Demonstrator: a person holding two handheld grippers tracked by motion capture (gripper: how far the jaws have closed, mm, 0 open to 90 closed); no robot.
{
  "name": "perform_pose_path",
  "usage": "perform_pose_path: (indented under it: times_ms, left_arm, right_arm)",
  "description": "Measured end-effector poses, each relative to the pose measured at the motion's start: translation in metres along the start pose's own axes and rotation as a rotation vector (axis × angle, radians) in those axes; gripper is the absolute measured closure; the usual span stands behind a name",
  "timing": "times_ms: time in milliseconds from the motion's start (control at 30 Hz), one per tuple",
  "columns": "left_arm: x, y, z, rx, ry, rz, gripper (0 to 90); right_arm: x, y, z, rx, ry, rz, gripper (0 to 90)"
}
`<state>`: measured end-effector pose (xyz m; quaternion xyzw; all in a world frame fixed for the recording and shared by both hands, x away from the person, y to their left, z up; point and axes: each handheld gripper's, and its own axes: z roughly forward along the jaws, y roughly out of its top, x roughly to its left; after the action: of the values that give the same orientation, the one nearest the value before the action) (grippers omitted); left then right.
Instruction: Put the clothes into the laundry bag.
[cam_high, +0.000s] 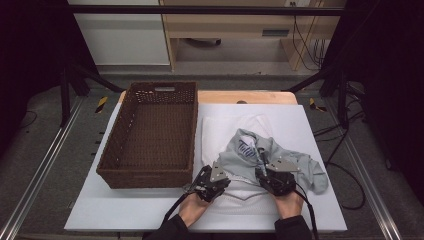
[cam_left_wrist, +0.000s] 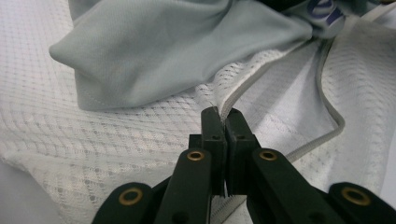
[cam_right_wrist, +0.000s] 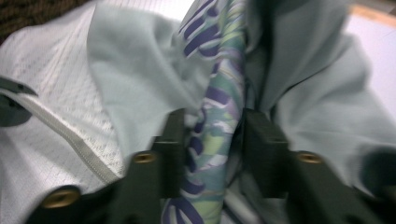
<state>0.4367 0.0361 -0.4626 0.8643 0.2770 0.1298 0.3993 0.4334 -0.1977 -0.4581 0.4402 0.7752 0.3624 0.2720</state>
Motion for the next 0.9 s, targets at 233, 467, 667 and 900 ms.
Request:
perform_pose_path:
  times_ms: [233, 467, 667, 900]
  left_arm:
    - [0.001, 0.008, 0.001, 0.009, 0.018, -0.024, 88.2]
    - [0.010, 0.020, 0.003, -0.012, 0.024, -0.113, 88.4]
    - [0.012, 0.034, 0.003, -0.025, 0.040, -0.141, 88.4]
    - [0.014, 0.043, -0.002, -0.060, 0.044, -0.152, 88.4]
  right_arm:
    - [-0.016, 0.013, -0.017, -0.053, 0.066, 0.072, 88.1]
    - [-0.014, 0.020, -0.047, -0.178, 0.114, 0.033, 88.2]
    - [-0.001, 0.015, -0.059, -0.253, 0.221, 0.019, 88.1]
    - [0.032, -0.005, -0.038, -0.157, 0.327, -0.049, 88.0]
